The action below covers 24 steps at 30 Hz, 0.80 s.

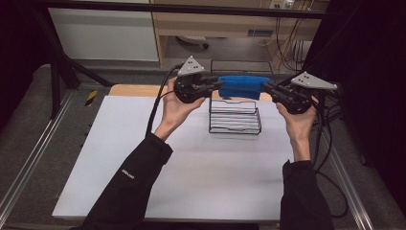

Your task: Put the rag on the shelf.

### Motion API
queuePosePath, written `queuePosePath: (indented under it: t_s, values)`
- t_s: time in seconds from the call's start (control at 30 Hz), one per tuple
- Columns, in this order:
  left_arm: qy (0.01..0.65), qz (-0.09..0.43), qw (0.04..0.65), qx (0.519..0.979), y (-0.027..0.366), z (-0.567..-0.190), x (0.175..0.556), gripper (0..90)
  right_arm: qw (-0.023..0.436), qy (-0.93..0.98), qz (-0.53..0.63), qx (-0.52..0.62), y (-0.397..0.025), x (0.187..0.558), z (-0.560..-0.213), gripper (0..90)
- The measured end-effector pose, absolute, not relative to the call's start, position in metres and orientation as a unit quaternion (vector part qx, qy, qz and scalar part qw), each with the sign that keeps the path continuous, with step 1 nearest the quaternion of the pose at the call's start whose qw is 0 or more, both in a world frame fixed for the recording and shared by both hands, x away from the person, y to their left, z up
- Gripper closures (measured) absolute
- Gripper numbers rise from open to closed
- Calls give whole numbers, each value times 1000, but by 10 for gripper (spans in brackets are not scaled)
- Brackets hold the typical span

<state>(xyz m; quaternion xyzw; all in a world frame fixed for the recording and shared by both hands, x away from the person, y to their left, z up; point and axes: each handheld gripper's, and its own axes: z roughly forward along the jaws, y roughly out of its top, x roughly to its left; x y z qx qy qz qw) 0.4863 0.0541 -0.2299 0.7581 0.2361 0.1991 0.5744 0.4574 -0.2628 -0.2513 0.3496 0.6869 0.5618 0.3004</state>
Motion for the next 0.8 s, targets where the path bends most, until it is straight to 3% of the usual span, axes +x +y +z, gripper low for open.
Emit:
queuePosePath:
  t_s: [0.13, 0.43, 0.8]
  values:
    - [242, 198, 585, 748, 59, -218, 486, 733, 299, 687, 562, 350, -263, 458, -255, 824]
    - [259, 155, 565, 768, 50, -225, 491, 891, 298, 693, 558, 345, -263, 458, -261, 812]
    - [258, 141, 530, 796, 40, -242, 494, 896, 298, 702, 552, 338, -266, 457, -267, 774]
